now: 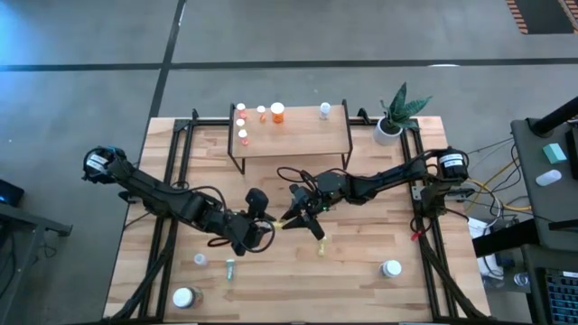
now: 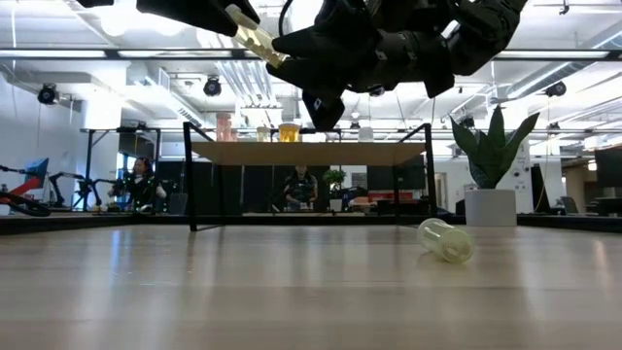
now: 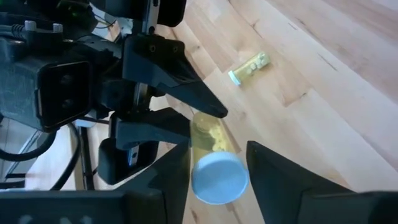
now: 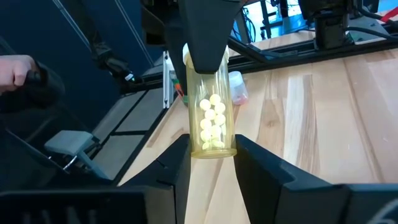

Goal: Pick and place medicine bottles onto shelf by color
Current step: Put the left yellow pill bottle on the shelf

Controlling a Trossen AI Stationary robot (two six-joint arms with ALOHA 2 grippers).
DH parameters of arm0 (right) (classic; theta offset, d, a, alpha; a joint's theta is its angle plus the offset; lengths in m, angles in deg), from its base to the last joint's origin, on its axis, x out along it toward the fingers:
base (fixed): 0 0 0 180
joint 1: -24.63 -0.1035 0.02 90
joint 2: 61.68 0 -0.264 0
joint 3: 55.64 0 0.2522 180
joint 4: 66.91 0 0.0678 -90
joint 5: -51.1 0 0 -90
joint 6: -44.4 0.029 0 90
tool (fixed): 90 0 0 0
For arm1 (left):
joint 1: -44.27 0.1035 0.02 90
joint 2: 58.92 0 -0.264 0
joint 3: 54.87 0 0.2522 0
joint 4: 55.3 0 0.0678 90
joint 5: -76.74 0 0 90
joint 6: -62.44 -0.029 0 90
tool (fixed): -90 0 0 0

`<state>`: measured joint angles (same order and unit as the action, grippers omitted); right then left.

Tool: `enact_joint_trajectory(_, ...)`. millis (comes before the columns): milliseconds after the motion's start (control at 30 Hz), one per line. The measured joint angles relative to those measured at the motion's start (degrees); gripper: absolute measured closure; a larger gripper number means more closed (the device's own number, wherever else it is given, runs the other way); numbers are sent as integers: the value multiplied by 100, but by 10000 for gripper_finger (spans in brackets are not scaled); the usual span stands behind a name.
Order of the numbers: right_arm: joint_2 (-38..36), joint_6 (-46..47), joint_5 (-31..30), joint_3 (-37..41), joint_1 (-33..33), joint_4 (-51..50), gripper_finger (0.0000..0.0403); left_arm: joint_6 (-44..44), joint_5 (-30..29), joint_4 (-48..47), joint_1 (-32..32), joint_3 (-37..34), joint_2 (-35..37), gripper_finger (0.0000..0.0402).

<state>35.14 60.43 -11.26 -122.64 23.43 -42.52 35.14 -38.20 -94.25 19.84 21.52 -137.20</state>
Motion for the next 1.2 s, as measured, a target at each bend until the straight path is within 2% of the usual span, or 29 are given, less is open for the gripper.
enact_joint_trajectory(567,0,65,-2,0,0,42,300,5,-106,19,4,-15,-7,270)
enact_joint_trajectory(833,0,53,-2,0,0,57,288,7,-108,20,4,-20,-7,270)
enact_joint_trajectory(1200,0,51,-2,0,0,73,298,9,-149,22,4,-20,-9,270)
